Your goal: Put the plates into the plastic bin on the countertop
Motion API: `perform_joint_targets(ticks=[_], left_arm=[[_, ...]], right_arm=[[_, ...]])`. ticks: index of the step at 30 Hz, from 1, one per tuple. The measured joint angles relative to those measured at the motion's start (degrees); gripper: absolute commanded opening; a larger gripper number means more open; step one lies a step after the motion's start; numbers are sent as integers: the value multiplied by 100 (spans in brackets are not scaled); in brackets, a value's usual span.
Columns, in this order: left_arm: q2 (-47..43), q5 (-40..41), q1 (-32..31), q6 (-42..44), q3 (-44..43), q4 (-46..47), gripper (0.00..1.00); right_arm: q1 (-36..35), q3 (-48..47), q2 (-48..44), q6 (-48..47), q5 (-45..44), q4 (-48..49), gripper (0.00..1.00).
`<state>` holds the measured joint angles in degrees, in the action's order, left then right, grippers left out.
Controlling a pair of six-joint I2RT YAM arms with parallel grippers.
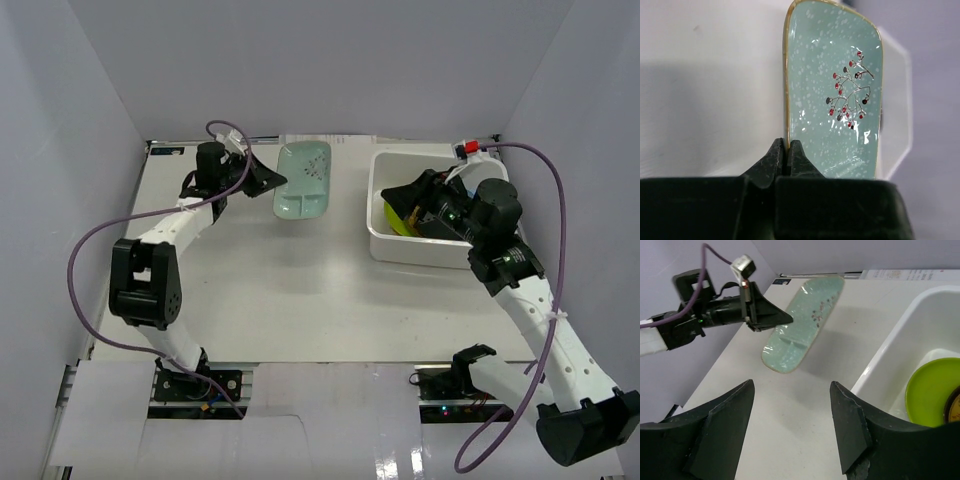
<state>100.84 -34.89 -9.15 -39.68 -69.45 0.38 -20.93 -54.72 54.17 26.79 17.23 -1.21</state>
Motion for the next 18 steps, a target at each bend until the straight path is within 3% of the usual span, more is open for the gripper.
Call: perform_joint_targets(ticks=[3, 6, 8, 9, 13, 18], left_arm=[[-568, 0, -151, -586, -42, 535, 0], [-743, 190, -610, -839, -468, 664, 0], [-669, 374, -1075, -944, -831, 782, 0], [-575, 442, -1335, -973, -1045, 782, 0], [7, 588, -2157, -1084, -1864, 844, 0], [1123, 804, -2745, -1117, -2955, 684, 0]], right_arm=[[-13, -396, -116, -22, -343, -372, 65], [-13, -796, -286, -44, -796, -608, 49], [-13, -1069, -387, -76, -1086, -678, 16], [-13, -1231, -415, -70, -1239, -717, 8], [-13, -1790, -426, -120, -1631, -826, 8], [-13, -1978, -435, -201, -1858, -909, 9]])
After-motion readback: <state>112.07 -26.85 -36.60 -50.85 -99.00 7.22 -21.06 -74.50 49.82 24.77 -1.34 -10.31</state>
